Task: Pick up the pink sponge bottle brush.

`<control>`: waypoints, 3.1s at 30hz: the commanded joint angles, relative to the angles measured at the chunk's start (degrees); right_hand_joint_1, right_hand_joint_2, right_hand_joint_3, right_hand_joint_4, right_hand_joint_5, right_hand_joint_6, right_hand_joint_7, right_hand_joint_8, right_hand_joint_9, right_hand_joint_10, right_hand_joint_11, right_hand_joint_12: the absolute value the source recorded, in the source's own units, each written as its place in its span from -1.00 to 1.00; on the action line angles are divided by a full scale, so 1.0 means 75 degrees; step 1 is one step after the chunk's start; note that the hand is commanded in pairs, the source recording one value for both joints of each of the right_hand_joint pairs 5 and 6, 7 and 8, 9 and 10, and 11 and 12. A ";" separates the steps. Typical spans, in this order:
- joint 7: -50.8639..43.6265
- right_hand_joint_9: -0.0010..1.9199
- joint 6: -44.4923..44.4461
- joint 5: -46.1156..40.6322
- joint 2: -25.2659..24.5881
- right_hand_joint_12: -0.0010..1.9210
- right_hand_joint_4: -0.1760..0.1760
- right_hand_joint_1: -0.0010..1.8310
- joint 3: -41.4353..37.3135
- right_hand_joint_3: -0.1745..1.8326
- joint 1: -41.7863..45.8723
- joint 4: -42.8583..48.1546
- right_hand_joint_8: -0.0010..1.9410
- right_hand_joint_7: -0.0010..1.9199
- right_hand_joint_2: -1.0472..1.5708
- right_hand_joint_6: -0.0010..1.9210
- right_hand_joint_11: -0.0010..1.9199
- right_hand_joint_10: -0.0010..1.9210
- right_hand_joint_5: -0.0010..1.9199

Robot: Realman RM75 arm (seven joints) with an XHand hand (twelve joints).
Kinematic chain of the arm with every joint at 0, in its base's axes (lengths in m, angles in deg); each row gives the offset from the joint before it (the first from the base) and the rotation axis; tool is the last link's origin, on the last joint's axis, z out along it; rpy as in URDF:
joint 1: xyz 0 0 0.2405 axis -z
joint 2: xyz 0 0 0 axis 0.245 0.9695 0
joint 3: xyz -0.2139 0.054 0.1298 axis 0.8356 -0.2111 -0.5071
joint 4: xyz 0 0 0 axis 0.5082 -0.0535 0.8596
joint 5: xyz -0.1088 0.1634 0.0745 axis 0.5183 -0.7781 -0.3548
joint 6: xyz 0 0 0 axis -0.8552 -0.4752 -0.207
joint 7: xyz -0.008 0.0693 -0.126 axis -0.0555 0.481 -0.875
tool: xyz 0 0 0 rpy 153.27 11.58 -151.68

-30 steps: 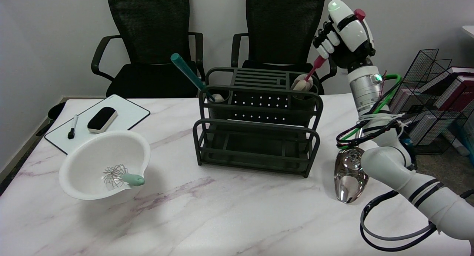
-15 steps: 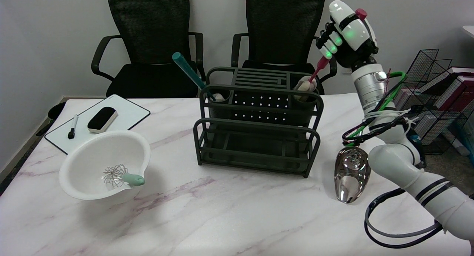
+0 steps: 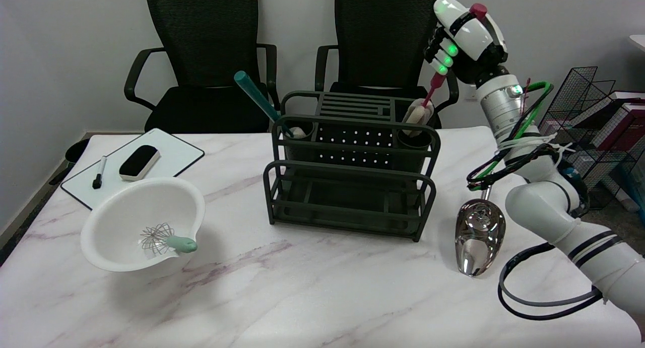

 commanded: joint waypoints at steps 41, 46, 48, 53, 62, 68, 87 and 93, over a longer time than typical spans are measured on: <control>0.0751 1.00 -0.1693 -0.0454 0.0114 1.00 0.00 0.02 -0.0676 -0.36 0.1106 0.1649 0.98 1.00 1.00 1.00 1.00 1.00 1.00; 0.0844 1.00 -0.2172 -0.0454 0.0077 1.00 0.00 0.00 -0.0426 -0.35 0.1222 0.1584 0.98 1.00 1.00 1.00 1.00 1.00 1.00; 0.0844 1.00 -0.2317 -0.0454 0.0077 1.00 0.00 -0.01 -0.0253 -0.34 0.1239 0.1515 0.98 1.00 1.00 1.00 1.00 1.00 1.00; 0.0844 1.00 -0.2865 -0.0465 0.0066 1.00 0.00 -0.02 0.0246 -0.34 0.1265 0.1490 0.98 1.00 1.00 1.00 1.00 1.00 1.00; 0.0844 1.00 -0.3780 -0.0380 0.0088 1.00 0.00 -0.02 0.1317 -0.32 0.1254 0.1719 0.98 1.00 1.00 1.00 1.00 1.00 1.00; 0.0844 1.00 -0.4216 -0.0145 0.0082 1.00 0.00 -0.03 0.1752 -0.31 0.1447 0.2060 0.98 1.00 1.00 1.00 1.00 1.00 1.00; 0.0809 1.00 -0.4316 0.0535 -0.0041 1.00 0.00 -0.02 0.2941 -0.16 0.2326 0.1836 0.98 1.00 1.00 1.00 1.00 1.00 1.00; 0.0844 1.00 -0.4397 0.0558 -0.0061 1.00 0.00 -0.05 0.3248 -0.15 0.2459 0.1731 0.98 1.00 1.00 1.00 1.00 1.00 1.00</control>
